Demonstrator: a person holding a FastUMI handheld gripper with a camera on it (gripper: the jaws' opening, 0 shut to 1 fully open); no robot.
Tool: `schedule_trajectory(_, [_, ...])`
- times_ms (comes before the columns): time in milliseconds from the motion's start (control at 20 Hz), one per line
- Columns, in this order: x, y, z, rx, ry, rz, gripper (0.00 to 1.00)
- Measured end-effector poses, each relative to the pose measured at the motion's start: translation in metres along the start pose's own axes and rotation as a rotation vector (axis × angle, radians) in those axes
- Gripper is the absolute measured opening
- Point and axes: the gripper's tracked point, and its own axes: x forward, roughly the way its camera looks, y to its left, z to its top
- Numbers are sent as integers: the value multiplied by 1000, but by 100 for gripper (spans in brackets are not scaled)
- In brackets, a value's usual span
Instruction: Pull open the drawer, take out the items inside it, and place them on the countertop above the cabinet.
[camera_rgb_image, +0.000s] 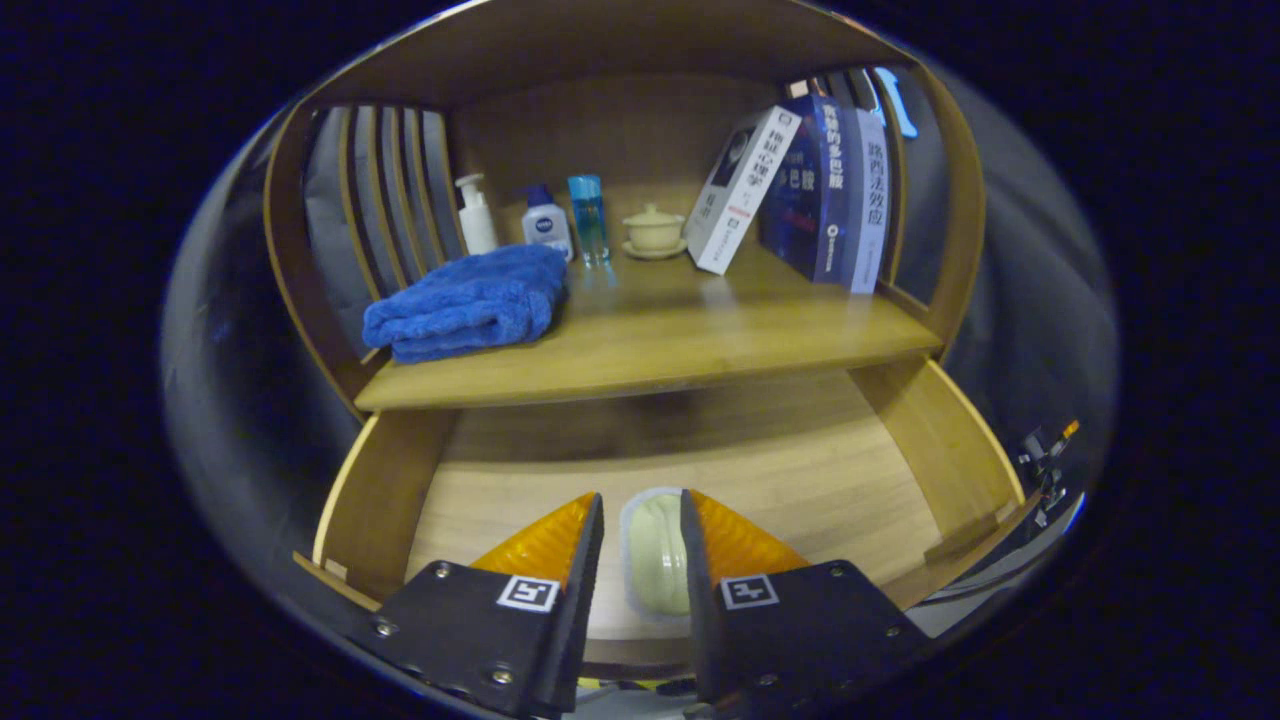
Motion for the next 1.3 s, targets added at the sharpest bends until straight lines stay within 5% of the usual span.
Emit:
schedule_trajectory(500, [41,-15,-49,-50,246,-28,44])
schedule_trajectory(600, [44,-12,-46,-42,219,-19,45])
schedule_trajectory(800, [45,-16,-41,-19,194,-25,17])
schedule_trajectory(1300, [-4,-6,11,-51,-32,-10,16])
